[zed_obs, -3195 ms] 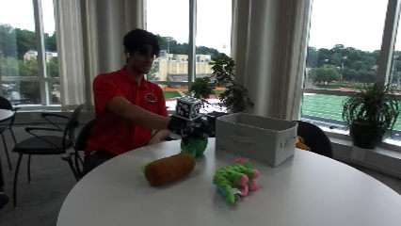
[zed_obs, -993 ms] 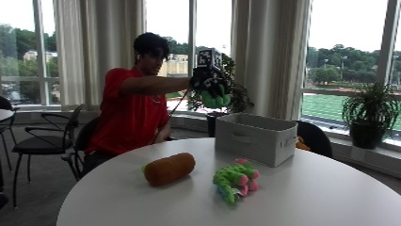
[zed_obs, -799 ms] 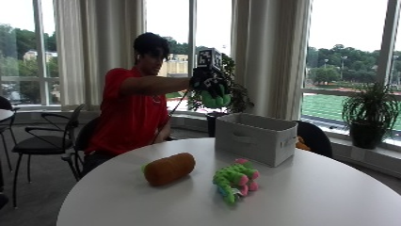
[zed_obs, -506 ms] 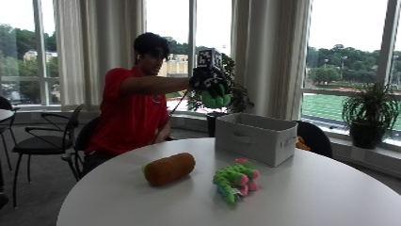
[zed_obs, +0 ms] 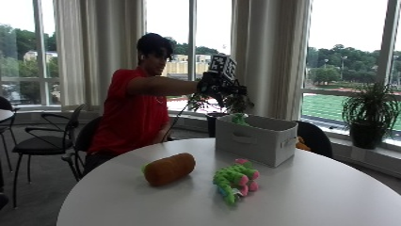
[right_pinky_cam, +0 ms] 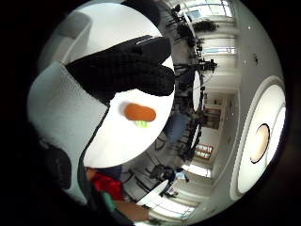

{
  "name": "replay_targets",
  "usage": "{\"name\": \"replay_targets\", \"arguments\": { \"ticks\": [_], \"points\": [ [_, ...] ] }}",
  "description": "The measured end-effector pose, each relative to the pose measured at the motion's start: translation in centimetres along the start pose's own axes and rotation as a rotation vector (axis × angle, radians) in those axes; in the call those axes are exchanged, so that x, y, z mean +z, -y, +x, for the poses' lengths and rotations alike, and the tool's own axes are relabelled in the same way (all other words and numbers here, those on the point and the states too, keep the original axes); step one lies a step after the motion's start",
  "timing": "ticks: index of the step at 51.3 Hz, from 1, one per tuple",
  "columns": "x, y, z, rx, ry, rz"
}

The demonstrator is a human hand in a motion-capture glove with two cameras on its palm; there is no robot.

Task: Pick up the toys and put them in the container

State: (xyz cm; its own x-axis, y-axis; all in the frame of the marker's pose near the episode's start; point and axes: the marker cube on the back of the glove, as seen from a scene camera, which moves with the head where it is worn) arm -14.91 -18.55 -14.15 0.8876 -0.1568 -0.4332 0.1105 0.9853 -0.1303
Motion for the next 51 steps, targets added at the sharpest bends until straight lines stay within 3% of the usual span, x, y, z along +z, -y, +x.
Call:
{"name": "replay_targets", "arguments": {
  "ticks": [11,25,51],
  "points": [
    [8.2,-3.6,11.5,0.141,-0.029,-0.053],
    [18.3,-7.1,20.1,0.226,-0.003,-0.157],
    [29.0,-6.5,22.1,0.182,0.066,-0.22]
  ]
}}
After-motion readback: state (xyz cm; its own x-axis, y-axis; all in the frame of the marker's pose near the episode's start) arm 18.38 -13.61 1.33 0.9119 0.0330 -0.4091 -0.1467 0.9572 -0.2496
